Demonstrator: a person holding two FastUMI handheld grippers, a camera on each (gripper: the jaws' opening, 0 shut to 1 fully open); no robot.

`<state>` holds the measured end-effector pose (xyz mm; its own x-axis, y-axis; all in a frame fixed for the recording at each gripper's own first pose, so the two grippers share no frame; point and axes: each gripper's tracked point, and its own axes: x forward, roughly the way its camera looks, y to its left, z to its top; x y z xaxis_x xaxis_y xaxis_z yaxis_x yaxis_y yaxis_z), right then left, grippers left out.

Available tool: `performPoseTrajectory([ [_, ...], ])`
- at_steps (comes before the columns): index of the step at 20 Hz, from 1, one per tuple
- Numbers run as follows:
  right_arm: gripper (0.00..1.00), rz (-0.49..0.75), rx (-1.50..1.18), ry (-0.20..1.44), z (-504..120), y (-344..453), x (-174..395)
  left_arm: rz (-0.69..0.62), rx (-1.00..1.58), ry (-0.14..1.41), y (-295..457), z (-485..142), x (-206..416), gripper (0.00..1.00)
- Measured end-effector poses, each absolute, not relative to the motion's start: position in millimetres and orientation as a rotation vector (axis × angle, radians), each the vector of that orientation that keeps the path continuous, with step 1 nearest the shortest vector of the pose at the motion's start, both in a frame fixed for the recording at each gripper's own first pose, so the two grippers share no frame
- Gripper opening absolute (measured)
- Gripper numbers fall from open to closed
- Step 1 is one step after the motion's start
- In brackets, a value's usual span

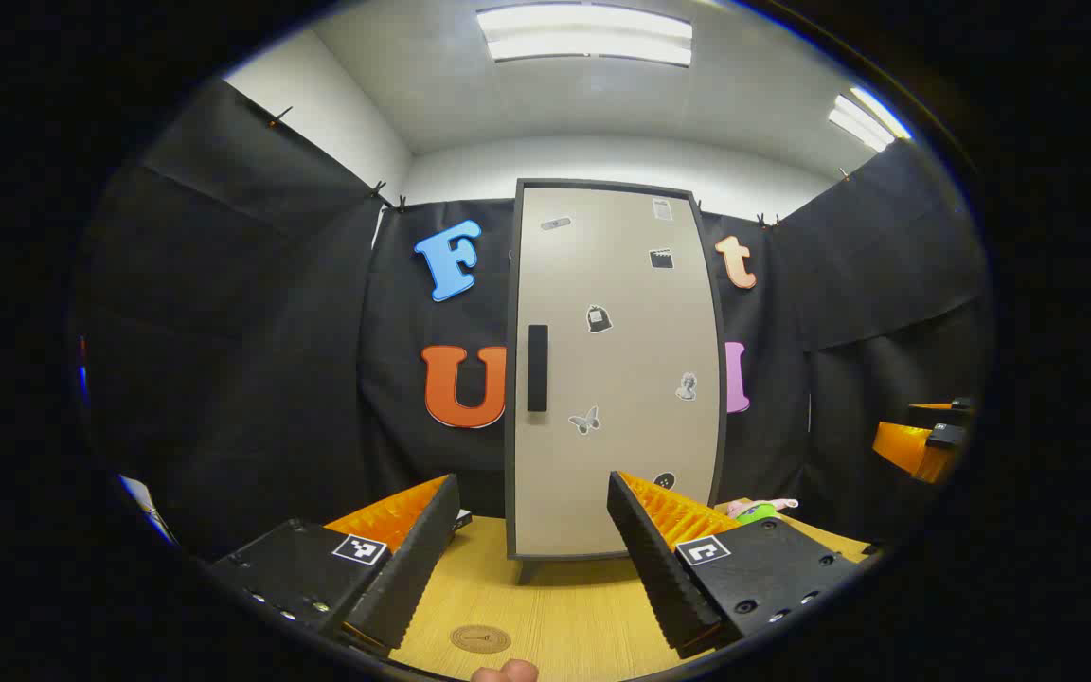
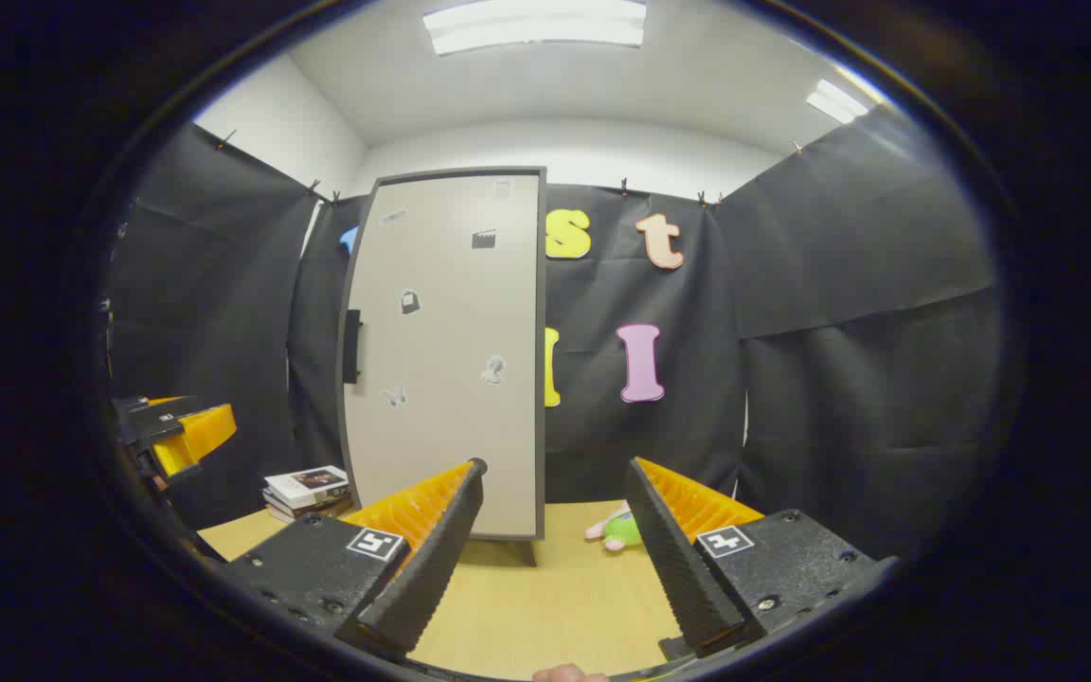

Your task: Open the cabinet door with the right hand, grasp the bottle in the cabinet with the left hand and place it on the coaster, then close the cabinet door with the right hand.

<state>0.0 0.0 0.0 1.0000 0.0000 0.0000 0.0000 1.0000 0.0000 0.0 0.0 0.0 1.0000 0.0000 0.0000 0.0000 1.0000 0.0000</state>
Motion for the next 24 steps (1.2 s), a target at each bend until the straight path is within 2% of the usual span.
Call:
performPoseTrajectory([
  [8, 0.98, -0.006, -0.02, -0.012, 2.0, 1.1, -3.9, -0.017, -0.01, -0.009, -4.7, 3.5, 1.0, 0.95],
  [9, 0.95, -0.004, -0.016, -0.011, 1.4, 1.5, -3.6, -0.018, -0.009, -0.008, -5.5, 4.0, 1.3, 0.95],
  [10, 0.98, -0.002, -0.012, -0.012, 2.0, 2.7, -4.1, -0.023, -0.01, -0.004, -6.2, 3.6, 1.2, 0.95],
  [12, 0.95, -0.001, -0.012, -0.013, 1.9, 1.5, -5.1, -0.031, -0.012, -0.007, -8.8, 6.6, -0.5, 0.95],
  [15, 0.98, -0.004, -0.015, -0.01, 0.8, 1.8, -5.6, -0.033, -0.007, -0.013, -8.4, 8.4, -1.4, 0.95],
  [16, 0.95, -0.001, -0.012, -0.009, 0.4, 2.1, -5.6, -0.035, -0.009, -0.01, -9.1, 6.8, -0.9, 0.95],
  [20, 0.98, 0.018, -0.019, -0.003, -0.6, 10.1, -3.6, -0.03, -0.006, 0.0, -5.9, 2.7, -1.3, 0.95],
  [24, 0.95, 0.068, -0.015, 0.001, 2.2, 21.9, 8.0, -0.031, 0.009, 0.009, -7.3, -0.6, -0.8, 0.95],
])
